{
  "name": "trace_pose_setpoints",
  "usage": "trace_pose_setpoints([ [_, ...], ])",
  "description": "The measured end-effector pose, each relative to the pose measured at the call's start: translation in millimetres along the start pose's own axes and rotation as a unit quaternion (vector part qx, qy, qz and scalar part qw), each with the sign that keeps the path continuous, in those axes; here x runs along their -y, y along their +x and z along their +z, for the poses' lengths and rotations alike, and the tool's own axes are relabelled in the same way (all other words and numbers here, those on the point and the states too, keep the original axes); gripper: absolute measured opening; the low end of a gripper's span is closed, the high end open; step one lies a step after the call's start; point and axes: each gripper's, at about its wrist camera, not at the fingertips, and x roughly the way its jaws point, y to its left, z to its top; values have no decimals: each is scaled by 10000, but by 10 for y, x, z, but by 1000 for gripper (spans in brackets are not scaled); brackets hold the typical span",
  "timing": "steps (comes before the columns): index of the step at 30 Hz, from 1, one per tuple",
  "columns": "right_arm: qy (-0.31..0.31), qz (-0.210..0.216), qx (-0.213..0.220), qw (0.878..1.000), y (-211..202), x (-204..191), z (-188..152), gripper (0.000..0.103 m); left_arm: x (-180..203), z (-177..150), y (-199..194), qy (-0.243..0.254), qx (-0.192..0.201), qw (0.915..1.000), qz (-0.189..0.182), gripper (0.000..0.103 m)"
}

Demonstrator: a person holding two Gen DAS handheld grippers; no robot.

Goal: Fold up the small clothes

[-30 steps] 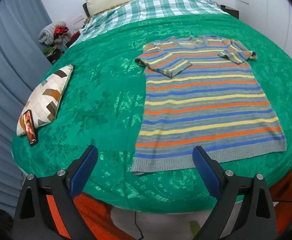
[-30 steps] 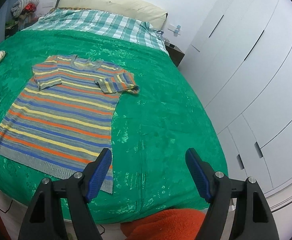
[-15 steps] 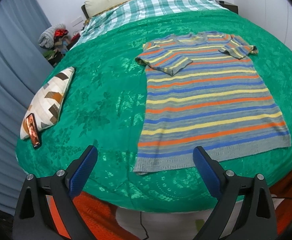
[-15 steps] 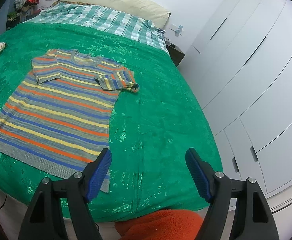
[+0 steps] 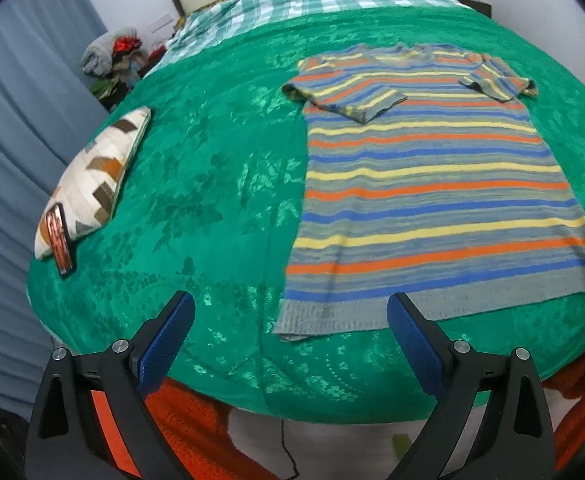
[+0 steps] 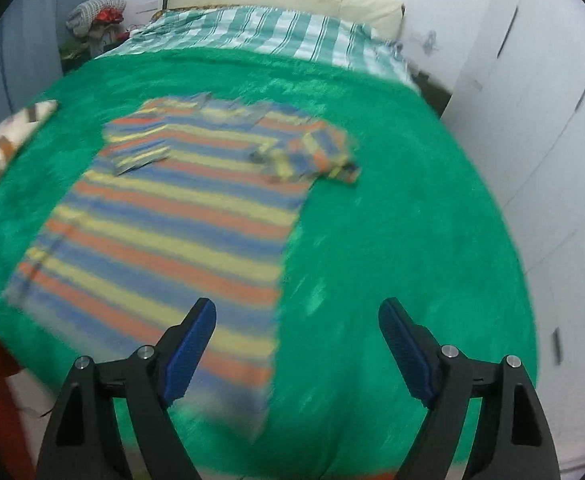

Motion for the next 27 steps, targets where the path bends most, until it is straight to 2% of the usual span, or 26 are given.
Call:
trace_pose_setpoints([
  [3,-444,310,47,9985,471,54,450,83,-9,14,139,-167,-177,9997,-89,97],
  [6,-1168,659,-112,9909,1052,-173,875,83,27,34,224,-137,-276,9995,-66,97],
  [9,-1802,554,-318,9815,1680,-492,1190,81,49,47,286,-79,-328,9994,47,97],
  [12,-1847,529,-457,9803,2188,-633,1412,80,45,61,389,-97,-477,9988,63,97],
  [13,-1818,496,-554,9805,2344,-633,1454,59,47,63,430,-91,-549,9984,67,97],
  [14,-1719,518,-648,9816,2431,-589,1485,13,47,66,457,-82,-586,9982,79,97],
  [15,-1398,688,-757,9849,2490,-445,1521,7,45,70,474,-74,-595,9982,97,97],
  [16,-1040,812,-683,9889,2467,-274,1551,7,45,72,483,-67,-575,9983,107,97],
  [17,-456,981,-399,9933,2361,52,1578,7,50,74,488,-62,-563,9983,104,97],
  [19,480,1030,-126,9934,2217,659,1543,7,75,72,497,-52,-566,9984,64,97],
  [20,1120,991,1,9888,2148,1110,1465,7,94,74,503,-45,-576,9983,30,97],
  [22,1996,741,71,9771,2120,1794,1274,7,157,75,512,-1,-621,9980,-69,97],
  [24,2730,535,-70,9605,2195,2370,1021,7,242,77,516,86,-653,9977,-138,97],
  [27,3417,502,-378,9377,2385,2848,673,5,389,80,480,281,-648,9974,-138,97],
])
